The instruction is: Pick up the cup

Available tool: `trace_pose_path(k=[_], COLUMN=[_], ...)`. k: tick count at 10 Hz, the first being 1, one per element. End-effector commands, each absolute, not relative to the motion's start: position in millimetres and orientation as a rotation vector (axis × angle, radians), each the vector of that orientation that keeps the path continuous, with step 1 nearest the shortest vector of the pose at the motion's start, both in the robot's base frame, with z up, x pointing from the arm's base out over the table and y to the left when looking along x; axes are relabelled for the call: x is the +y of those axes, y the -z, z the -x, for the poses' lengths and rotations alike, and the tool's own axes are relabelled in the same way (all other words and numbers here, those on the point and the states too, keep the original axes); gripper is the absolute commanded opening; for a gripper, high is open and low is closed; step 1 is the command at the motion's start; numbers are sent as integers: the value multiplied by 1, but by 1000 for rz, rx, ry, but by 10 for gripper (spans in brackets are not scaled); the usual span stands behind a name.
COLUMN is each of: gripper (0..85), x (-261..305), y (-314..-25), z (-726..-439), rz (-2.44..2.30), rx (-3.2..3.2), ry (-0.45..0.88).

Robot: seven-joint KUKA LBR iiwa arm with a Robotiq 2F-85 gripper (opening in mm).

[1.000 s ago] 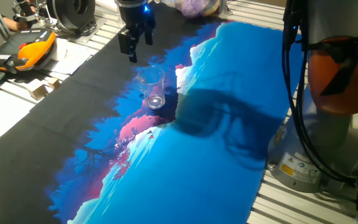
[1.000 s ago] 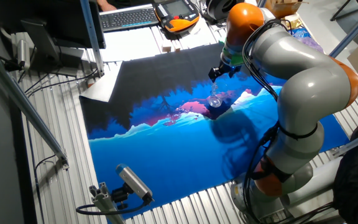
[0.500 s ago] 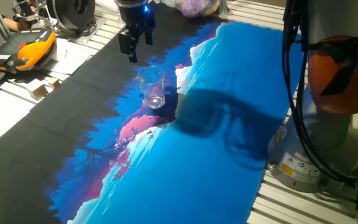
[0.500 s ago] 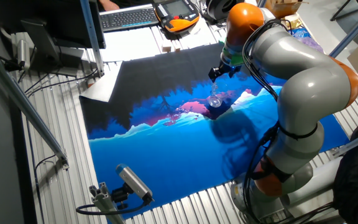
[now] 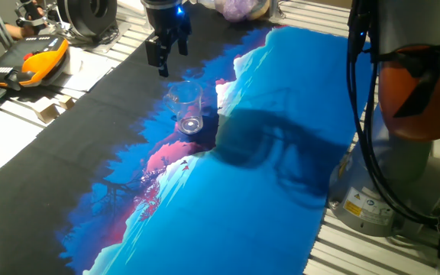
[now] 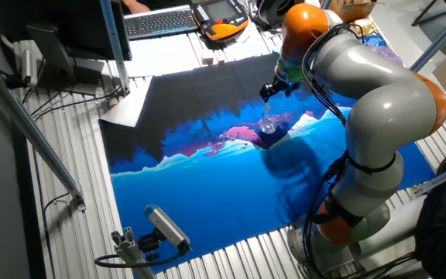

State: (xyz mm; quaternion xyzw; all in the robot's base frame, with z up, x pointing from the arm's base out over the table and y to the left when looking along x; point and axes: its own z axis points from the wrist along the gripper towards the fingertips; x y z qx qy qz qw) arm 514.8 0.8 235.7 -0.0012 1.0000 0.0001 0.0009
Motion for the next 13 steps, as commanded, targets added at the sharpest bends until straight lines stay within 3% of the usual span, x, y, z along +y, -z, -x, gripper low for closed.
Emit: trace_pose_path(k=[1, 13], gripper=[0, 0], x=[1, 1], y=[-236, -236], z=[-515, -515], rz=[214, 50], rx=[3350, 3308], ry=[26, 72])
